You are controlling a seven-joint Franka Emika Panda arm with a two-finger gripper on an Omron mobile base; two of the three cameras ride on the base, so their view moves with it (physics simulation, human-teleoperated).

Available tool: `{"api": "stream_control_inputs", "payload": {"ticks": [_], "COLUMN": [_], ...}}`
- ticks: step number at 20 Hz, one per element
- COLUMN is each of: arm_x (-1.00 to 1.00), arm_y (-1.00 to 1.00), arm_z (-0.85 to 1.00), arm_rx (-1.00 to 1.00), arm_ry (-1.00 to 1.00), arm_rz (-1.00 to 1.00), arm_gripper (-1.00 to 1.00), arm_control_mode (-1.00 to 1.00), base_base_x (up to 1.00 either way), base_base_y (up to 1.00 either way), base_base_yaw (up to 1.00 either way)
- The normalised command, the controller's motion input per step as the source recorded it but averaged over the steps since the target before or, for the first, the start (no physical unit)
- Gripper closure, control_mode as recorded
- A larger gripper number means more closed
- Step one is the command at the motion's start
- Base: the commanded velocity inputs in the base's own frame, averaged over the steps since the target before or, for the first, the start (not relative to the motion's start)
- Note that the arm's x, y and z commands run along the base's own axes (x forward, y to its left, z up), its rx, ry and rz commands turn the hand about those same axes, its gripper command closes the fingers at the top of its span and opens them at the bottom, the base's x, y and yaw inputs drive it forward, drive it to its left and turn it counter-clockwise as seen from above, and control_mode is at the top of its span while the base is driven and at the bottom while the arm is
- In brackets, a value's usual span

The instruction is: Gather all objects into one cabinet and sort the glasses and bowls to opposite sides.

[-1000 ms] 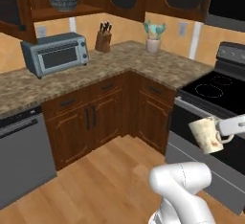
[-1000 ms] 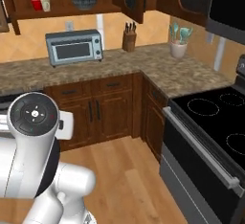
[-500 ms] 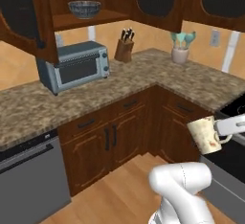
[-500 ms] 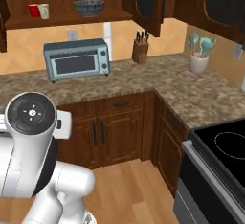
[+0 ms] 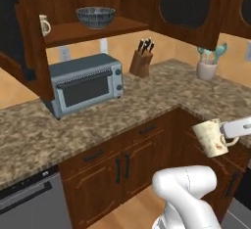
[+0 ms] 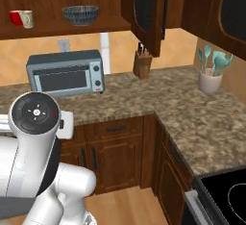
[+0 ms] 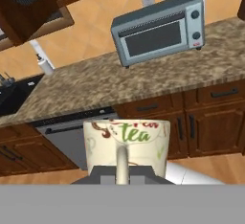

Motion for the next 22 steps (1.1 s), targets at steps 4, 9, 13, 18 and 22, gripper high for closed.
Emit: {"api": "stream_control_inputs", "payload": {"ticks": [4,9,13,18,22], "arm_x": [0.00,0.00,0.00,0.00,0.00], "arm_y": [0.00,0.00,0.00,0.00,0.00], "arm_z": [0.00,0.00,0.00,0.00,0.00], "arm_rx": [0.00,0.00,0.00,0.00,0.00], "arm_ry": [0.00,0.00,0.00,0.00,0.00], "arm_rz": [0.00,0.00,0.00,0.00,0.00], "arm_gripper": [1.00,1.00,1.00,1.00,1.00], "arm_control_mode": [1.00,1.00,1.00,1.00,1.00], "base_base_x": [0.91,1.00,0.96,0.79,0.59], "base_base_y": [0.48,0.81,0.87,0.80,0.82], "base_base_yaw": [0.12,0.00,0.00,0.00,0.00]}}
